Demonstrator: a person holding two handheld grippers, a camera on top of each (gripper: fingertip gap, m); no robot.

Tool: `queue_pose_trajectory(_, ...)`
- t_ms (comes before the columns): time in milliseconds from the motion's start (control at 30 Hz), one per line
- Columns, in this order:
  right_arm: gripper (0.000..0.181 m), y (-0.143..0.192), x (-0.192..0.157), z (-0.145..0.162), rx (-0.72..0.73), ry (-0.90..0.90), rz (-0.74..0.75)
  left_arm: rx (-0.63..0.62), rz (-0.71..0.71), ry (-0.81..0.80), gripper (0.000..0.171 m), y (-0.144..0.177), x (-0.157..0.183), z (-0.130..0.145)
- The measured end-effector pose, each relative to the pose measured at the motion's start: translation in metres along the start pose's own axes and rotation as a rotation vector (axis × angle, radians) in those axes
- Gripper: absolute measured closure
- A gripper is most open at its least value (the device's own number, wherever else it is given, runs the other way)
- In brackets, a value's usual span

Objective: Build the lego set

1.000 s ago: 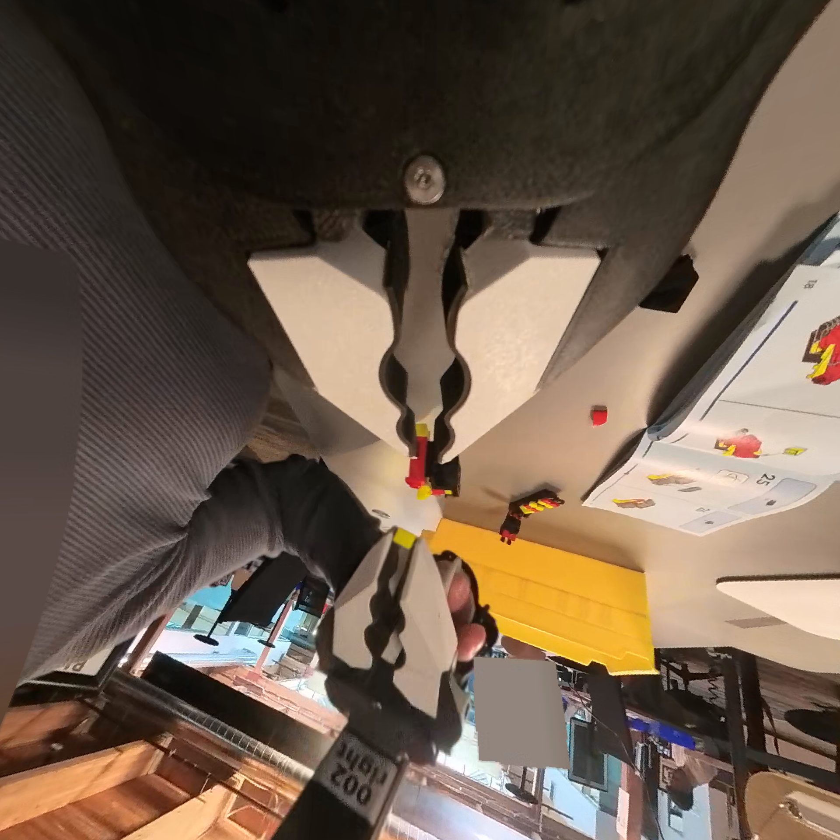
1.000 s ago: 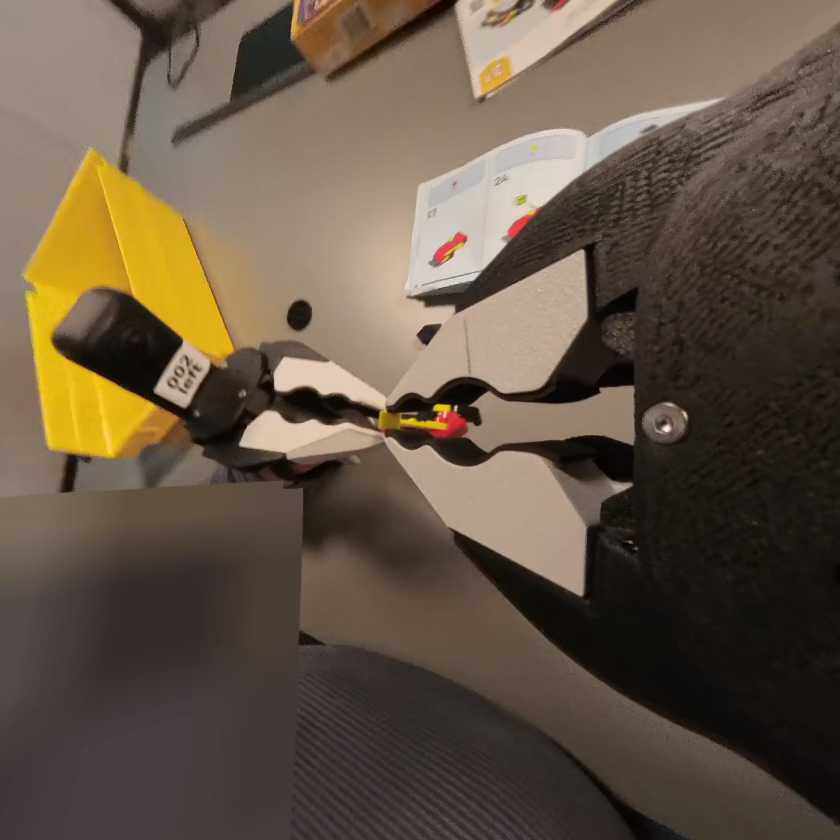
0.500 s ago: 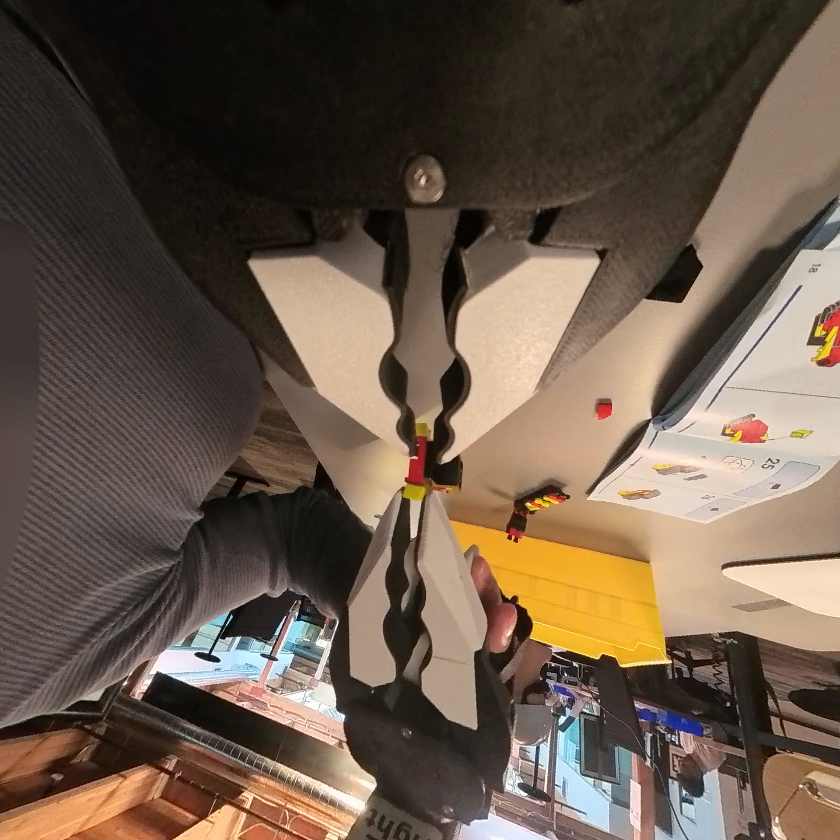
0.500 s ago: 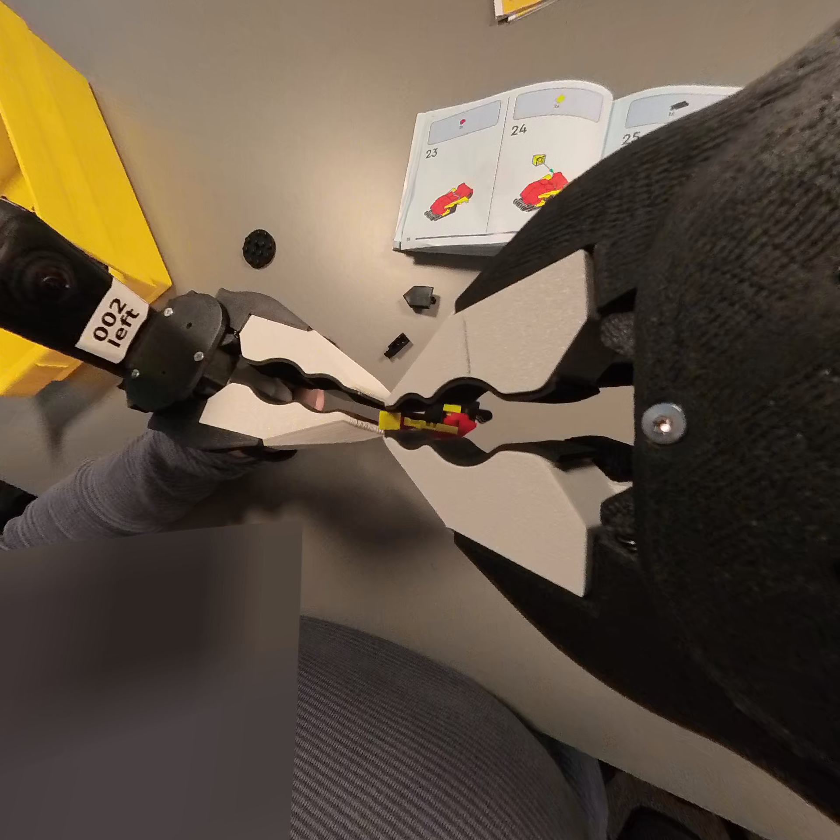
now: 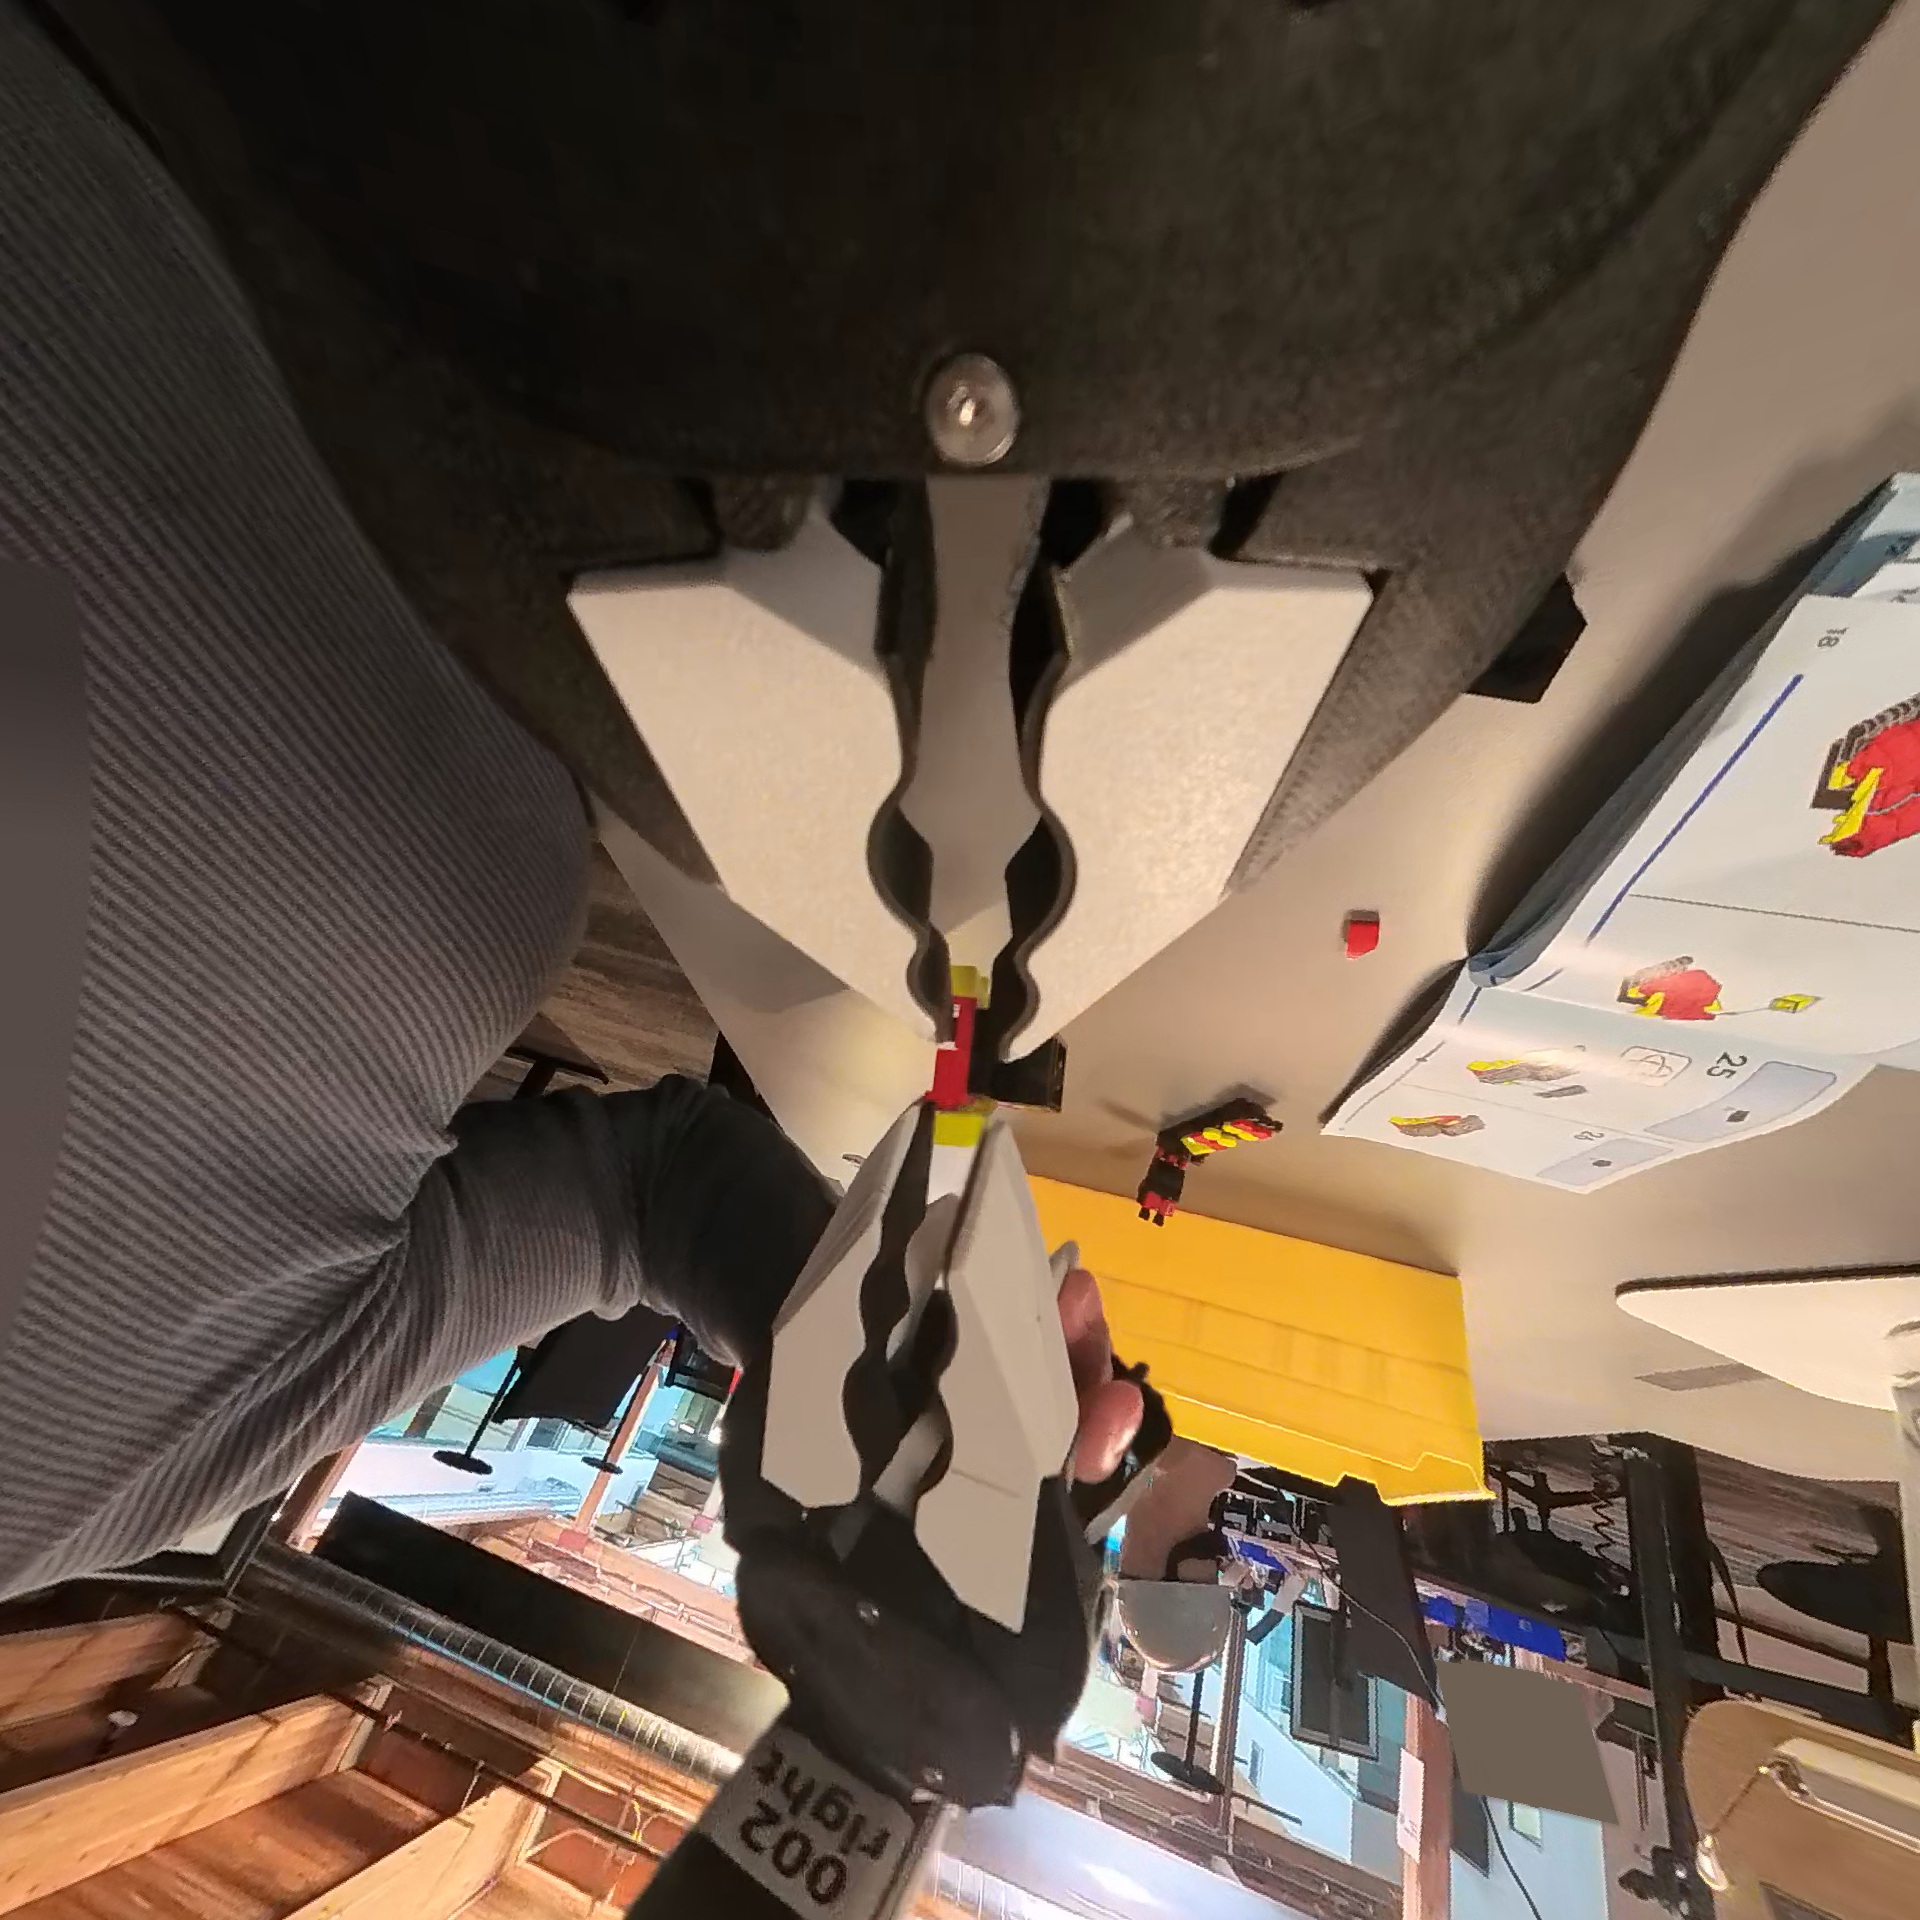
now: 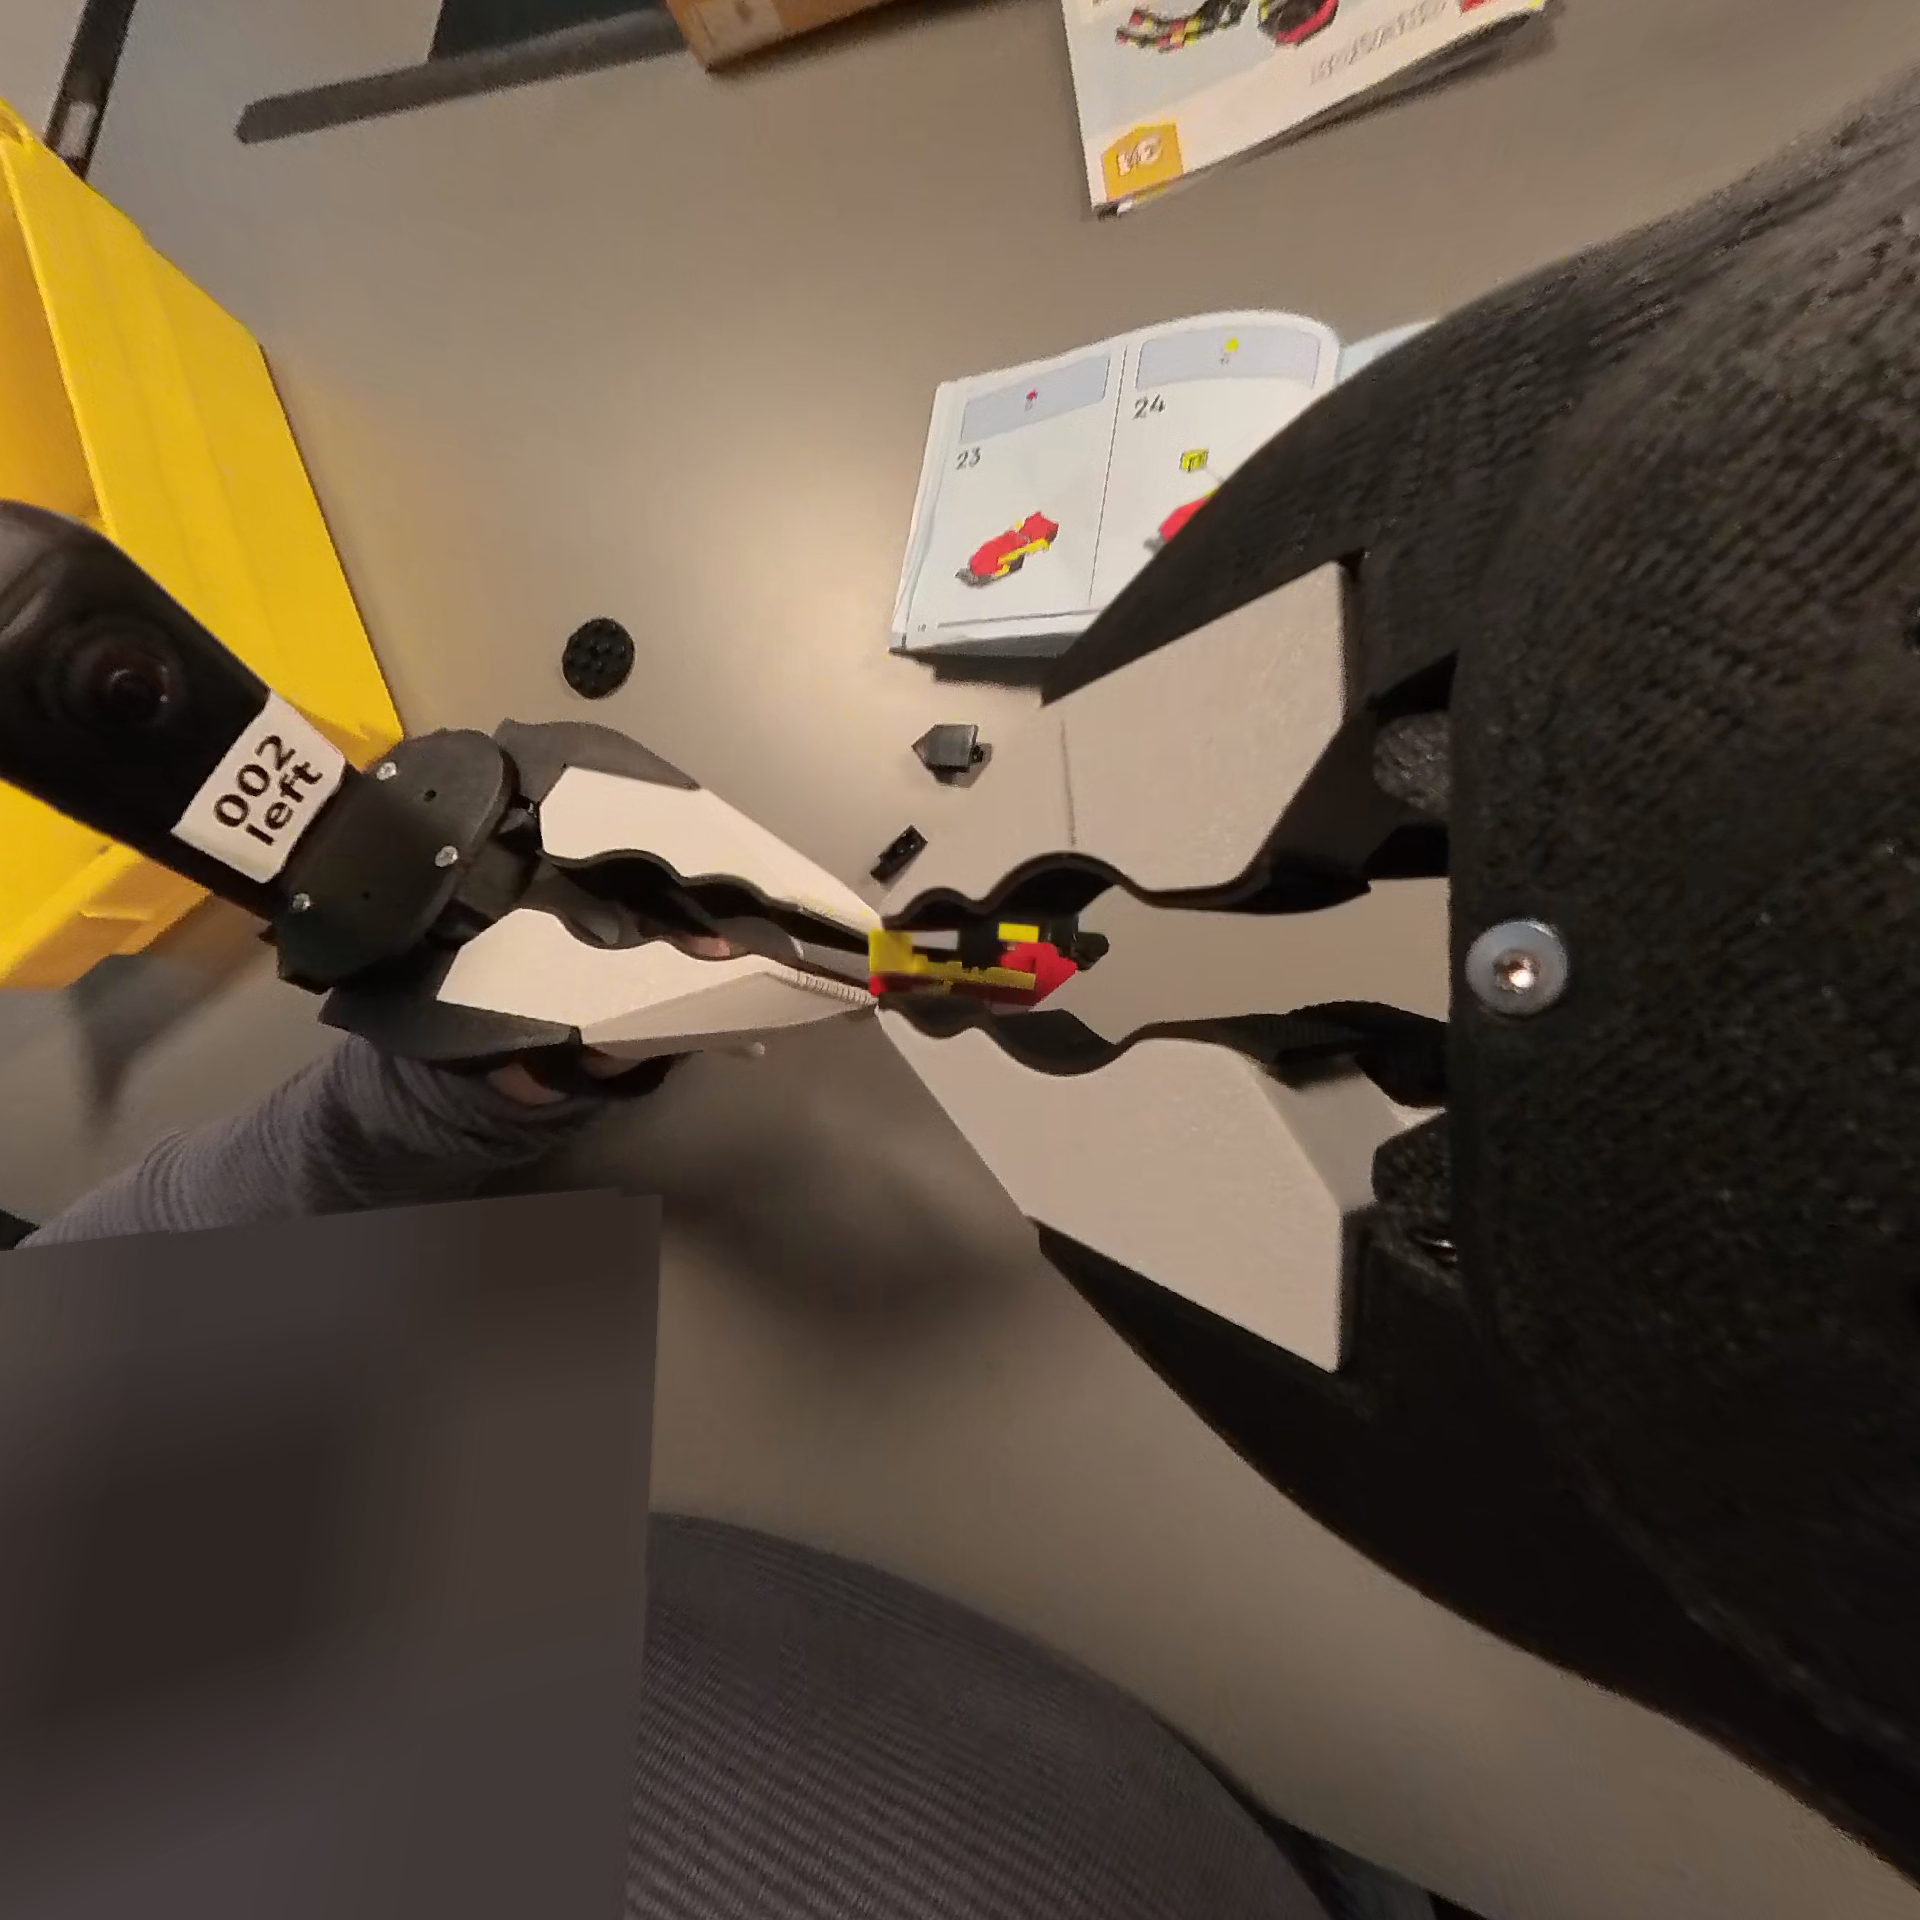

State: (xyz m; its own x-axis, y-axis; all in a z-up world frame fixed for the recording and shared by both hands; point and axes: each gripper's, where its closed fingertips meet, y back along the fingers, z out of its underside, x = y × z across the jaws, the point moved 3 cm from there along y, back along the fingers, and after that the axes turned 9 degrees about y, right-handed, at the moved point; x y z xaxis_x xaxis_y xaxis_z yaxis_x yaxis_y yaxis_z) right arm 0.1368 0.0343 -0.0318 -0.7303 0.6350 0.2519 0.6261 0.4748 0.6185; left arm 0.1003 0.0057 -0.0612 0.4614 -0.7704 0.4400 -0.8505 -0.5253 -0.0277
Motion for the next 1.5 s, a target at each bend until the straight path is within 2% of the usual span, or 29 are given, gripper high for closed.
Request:
queue_pose_trajectory(333,0.168,0.005,0.003,0.004,-0.018,0.029,0.060,0.013,-0.013,0.003,0.166,0.000,-0.001,-0.002)
queue_pose_trajectory(433,0.166,0.011,0.014,0.013,-0.004,-0.007,0.133,0.068,-0.114,-0.036,0.166,0.011,-0.014,-0.010)
queue_pose_trajectory(533,0.167,0.010,0.028,0.034,0.005,-0.094,0.243,0.181,-0.300,-0.090,0.166,0.031,-0.029,-0.027)
queue_pose_trajectory(633,0.167,-0.011,0.030,0.063,-0.039,-0.154,0.263,0.274,-0.423,-0.121,0.166,0.056,-0.040,-0.041)
queue_pose_trajectory(733,0.166,-0.037,0.032,0.085,-0.080,-0.187,0.258,0.306,-0.487,-0.123,0.166,0.072,-0.050,-0.043)
queue_pose_trajectory(933,0.167,-0.062,0.046,0.095,-0.066,-0.265,0.204,0.291,-0.462,-0.054,0.166,0.074,-0.058,-0.038)
queue_pose_trajectory(1100,0.169,-0.075,0.062,0.099,-0.090,-0.275,0.187,0.240,-0.433,-0.094,0.166,0.066,-0.052,-0.035)
queue_pose_trajectory(1200,0.164,-0.083,0.057,0.092,-0.063,-0.260,0.110,0.211,-0.426,-0.123,0.166,0.063,-0.050,-0.032)
queue_pose_trajectory(1267,0.161,-0.087,0.055,0.088,-0.054,-0.236,0.079,0.198,-0.423,-0.138,0.166,0.061,-0.048,-0.031)
queue_pose_trajectory(1333,0.158,-0.087,0.060,0.088,-0.056,-0.217,0.109,0.190,-0.419,-0.146,0.166,0.058,-0.047,-0.030)
queue_pose_trajectory(1400,0.157,-0.087,0.067,0.089,-0.064,-0.248,0.139,0.186,-0.416,-0.145,0.166,0.058,-0.047,-0.030)
queue_pose_trajectory(1500,0.160,-0.086,0.064,0.090,-0.071,-0.302,0.102,0.193,-0.413,-0.137,0.166,0.059,-0.047,-0.031)
